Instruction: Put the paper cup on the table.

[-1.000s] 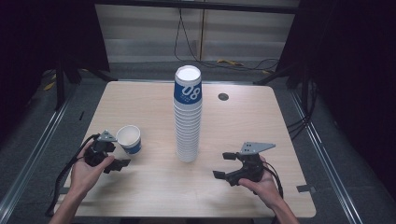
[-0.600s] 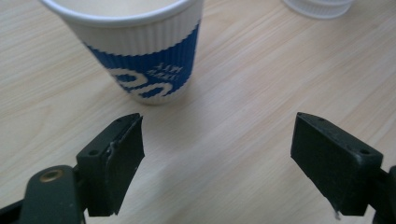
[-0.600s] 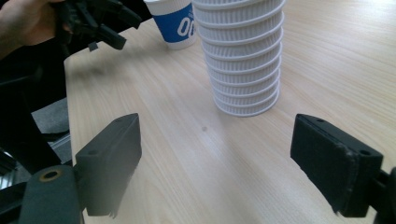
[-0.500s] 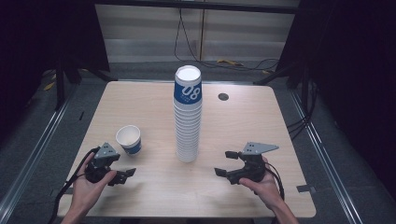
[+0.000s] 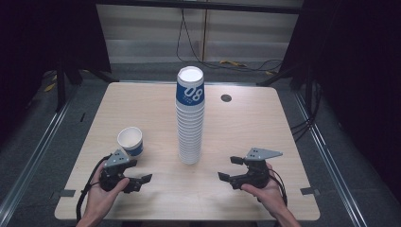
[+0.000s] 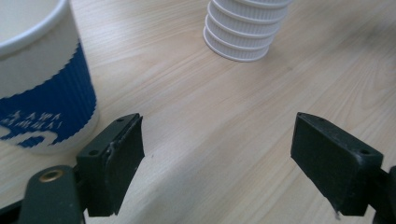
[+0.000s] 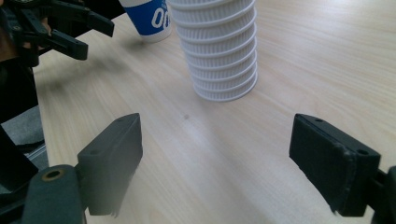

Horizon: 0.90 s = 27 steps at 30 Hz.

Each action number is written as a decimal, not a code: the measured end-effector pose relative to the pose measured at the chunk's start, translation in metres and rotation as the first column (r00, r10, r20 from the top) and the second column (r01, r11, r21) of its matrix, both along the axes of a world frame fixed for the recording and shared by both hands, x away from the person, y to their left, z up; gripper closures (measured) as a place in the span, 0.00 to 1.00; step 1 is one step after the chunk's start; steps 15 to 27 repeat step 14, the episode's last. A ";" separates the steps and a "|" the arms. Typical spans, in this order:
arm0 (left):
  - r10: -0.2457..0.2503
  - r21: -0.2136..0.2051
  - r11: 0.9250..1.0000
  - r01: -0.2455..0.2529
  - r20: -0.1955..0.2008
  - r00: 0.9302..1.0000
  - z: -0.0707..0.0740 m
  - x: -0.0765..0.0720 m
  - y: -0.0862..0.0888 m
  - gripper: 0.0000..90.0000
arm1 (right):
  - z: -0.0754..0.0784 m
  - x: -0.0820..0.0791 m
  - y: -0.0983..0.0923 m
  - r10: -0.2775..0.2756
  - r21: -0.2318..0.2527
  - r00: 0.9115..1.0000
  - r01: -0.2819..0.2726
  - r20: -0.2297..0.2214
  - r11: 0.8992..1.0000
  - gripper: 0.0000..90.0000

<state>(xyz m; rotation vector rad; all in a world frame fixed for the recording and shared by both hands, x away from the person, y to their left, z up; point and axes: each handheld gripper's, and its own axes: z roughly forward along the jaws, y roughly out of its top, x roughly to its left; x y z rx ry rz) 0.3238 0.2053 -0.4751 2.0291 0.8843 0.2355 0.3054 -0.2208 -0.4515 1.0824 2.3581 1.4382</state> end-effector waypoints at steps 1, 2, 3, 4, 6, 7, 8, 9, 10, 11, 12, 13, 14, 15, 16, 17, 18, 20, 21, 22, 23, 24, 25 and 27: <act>-0.005 -0.003 1.000 0.005 0.002 1.000 -0.001 0.000 -0.002 0.19 | -0.001 -0.001 0.001 -0.006 -0.001 1.000 0.006 0.000 1.000 0.19; -0.010 -0.015 1.000 0.010 -0.004 1.000 -0.001 0.000 -0.005 0.19 | -0.001 -0.001 0.001 -0.006 -0.001 1.000 0.006 0.000 1.000 0.19; -0.020 -0.021 1.000 0.020 -0.010 1.000 -0.001 0.001 -0.007 0.19 | -0.001 -0.001 0.001 -0.011 0.001 1.000 0.011 -0.003 1.000 0.19; -0.022 -0.039 0.999 0.021 -0.026 0.999 -0.001 0.002 -0.008 0.19 | -0.001 -0.001 0.002 -0.016 0.004 1.000 0.016 -0.008 1.000 0.19; -0.037 -0.009 0.999 0.037 -0.018 0.999 -0.003 0.005 -0.018 0.19 | 0.000 -0.001 0.005 -0.021 -0.001 1.000 0.021 -0.007 1.000 0.19; -0.037 -0.009 0.999 0.037 -0.018 0.999 -0.003 0.005 -0.018 0.19 | 0.000 -0.001 0.005 -0.021 -0.001 1.000 0.021 -0.007 1.000 0.19; -0.049 -0.012 0.999 0.049 -0.018 0.999 -0.003 0.006 -0.022 0.19 | 0.000 0.000 0.007 -0.029 -0.007 1.000 0.029 -0.007 1.000 0.19; -0.065 -0.015 0.998 0.064 -0.012 0.998 -0.004 0.008 -0.029 0.19 | -0.001 0.000 0.008 -0.033 -0.006 0.999 0.033 -0.003 0.999 0.19; -0.065 -0.015 0.998 0.064 -0.012 0.998 -0.004 0.008 -0.029 0.19 | -0.001 0.000 0.008 -0.033 -0.006 0.999 0.033 -0.003 0.999 0.19; -0.065 -0.023 0.998 0.065 0.000 0.998 -0.004 0.008 -0.031 0.19 | -0.004 0.002 0.007 -0.056 -0.013 0.998 0.056 -0.010 0.998 0.19; -0.068 -0.055 0.996 0.068 0.004 0.998 -0.004 0.008 -0.033 0.19 | -0.006 0.003 0.007 -0.068 -0.016 0.998 0.068 -0.016 0.998 0.19; -0.068 -0.055 0.996 0.068 0.004 0.998 -0.004 0.008 -0.033 0.19 | -0.009 0.004 0.006 -0.078 -0.018 0.997 0.078 -0.017 0.997 0.19; -0.064 -0.054 0.996 0.065 0.015 0.998 -0.003 0.007 -0.034 0.19 | -0.011 0.005 0.004 -0.090 -0.026 0.996 0.089 -0.025 0.996 0.19; -0.064 -0.054 0.996 0.065 0.015 0.998 -0.003 0.007 -0.034 0.19 | -0.011 0.005 0.004 -0.090 -0.026 0.996 0.089 -0.025 0.996 0.19; -0.064 -0.054 0.996 0.065 0.015 0.998 -0.003 0.007 -0.034 0.19 | -0.011 0.005 0.004 -0.090 -0.026 0.996 0.089 -0.025 0.996 0.19; -0.064 -0.054 0.996 0.065 0.015 0.998 -0.003 0.007 -0.034 0.19 | -0.011 0.005 0.004 -0.090 -0.026 0.996 0.089 -0.025 0.996 0.19; -0.064 -0.054 0.996 0.065 0.015 0.998 -0.003 0.007 -0.034 0.19 | -0.011 0.005 0.004 -0.090 -0.026 0.996 0.089 -0.025 0.996 0.19; -0.064 -0.054 0.996 0.065 0.015 0.998 -0.003 0.007 -0.034 0.19 | -0.011 0.005 0.004 -0.090 -0.026 0.996 0.089 -0.025 0.996 0.19; -0.064 -0.054 0.996 0.065 0.015 0.998 -0.003 0.007 -0.034 0.19 | -0.011 0.005 0.004 -0.090 -0.026 0.996 0.089 -0.025 0.996 0.19; -0.064 -0.054 0.996 0.065 0.015 0.998 -0.003 0.007 -0.034 0.19 | -0.011 0.005 0.004 -0.090 -0.026 0.996 0.089 -0.025 0.996 0.19; -0.064 -0.054 0.996 0.065 0.015 0.998 -0.003 0.007 -0.034 0.19 | -0.011 0.005 0.004 -0.090 -0.026 0.996 0.089 -0.025 0.996 0.19; -0.064 -0.054 0.996 0.065 0.015 0.998 -0.003 0.007 -0.034 0.19 | -0.011 0.005 0.004 -0.090 -0.026 0.996 0.089 -0.025 0.996 0.19; -0.064 -0.054 0.996 0.065 0.015 0.998 -0.003 0.007 -0.034 0.19 | -0.011 0.005 0.004 -0.090 -0.026 0.996 0.089 -0.025 0.996 0.19; -0.064 -0.054 0.996 0.065 0.015 0.998 -0.003 0.007 -0.034 0.19 | -0.011 0.005 0.004 -0.090 -0.026 0.996 0.089 -0.025 0.996 0.19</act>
